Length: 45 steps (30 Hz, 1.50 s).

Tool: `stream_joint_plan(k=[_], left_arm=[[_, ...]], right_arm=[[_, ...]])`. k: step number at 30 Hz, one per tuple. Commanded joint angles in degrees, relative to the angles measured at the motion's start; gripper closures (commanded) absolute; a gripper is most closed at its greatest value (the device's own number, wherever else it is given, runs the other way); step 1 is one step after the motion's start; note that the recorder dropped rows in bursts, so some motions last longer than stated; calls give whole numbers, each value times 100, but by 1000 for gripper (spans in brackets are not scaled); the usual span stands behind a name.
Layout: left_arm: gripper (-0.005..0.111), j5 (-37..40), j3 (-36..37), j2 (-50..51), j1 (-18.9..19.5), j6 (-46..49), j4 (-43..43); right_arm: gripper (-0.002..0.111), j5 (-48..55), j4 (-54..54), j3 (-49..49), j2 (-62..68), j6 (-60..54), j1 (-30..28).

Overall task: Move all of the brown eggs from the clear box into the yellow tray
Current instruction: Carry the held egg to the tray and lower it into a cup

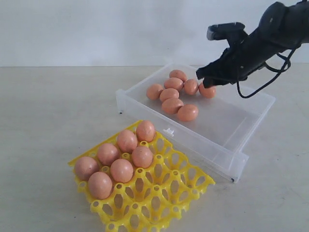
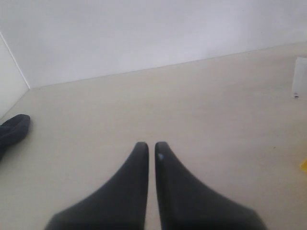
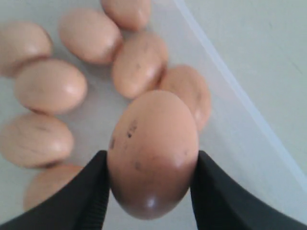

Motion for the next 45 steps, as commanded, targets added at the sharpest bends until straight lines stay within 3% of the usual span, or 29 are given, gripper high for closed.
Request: stream_joint_plan(k=[1, 3, 6, 11, 18, 22, 26, 32, 34, 37, 39, 45], left_arm=[[103, 2, 20, -18, 8, -23, 7], [103, 2, 20, -18, 8, -23, 7], [103, 2, 20, -18, 8, -23, 7], [103, 2, 20, -18, 8, -23, 7], [103, 2, 20, -18, 8, -23, 7], [103, 2, 20, -18, 8, -23, 7], [103, 2, 20, -18, 8, -23, 7], [103, 2, 20, -18, 8, -23, 7], [103, 2, 20, -18, 8, -23, 7], [103, 2, 20, -18, 8, -23, 7], [103, 2, 20, -18, 8, -23, 7], [103, 2, 20, -18, 8, -23, 7]], right_arm=[[108, -1516, 2419, 934, -722, -1498, 116], [108, -2281, 3261, 1566, -1052, -2312, 257], [108, -3150, 3539, 2371, -1460, -3104, 587], [108, -5098, 3282, 3334, -1945, -2672, 1205], [108, -7002, 1222, 4439, -2265, 1323, 1910], [108, -7498, -1368, 4818, -2255, 4255, 1983], [108, -8483, -4267, 5114, -2255, 5733, 1983], [108, -8586, -5847, 5605, -2255, 6231, 1983], [108, -8514, -5820, 5775, -2255, 6060, 1983], [108, -7381, -5735, 5801, -2255, 5479, 1983], [108, -7165, -5519, 5772, -2255, 5037, 1983], [108, -6582, -5414, 4833, -1752, 4953, 1983]])
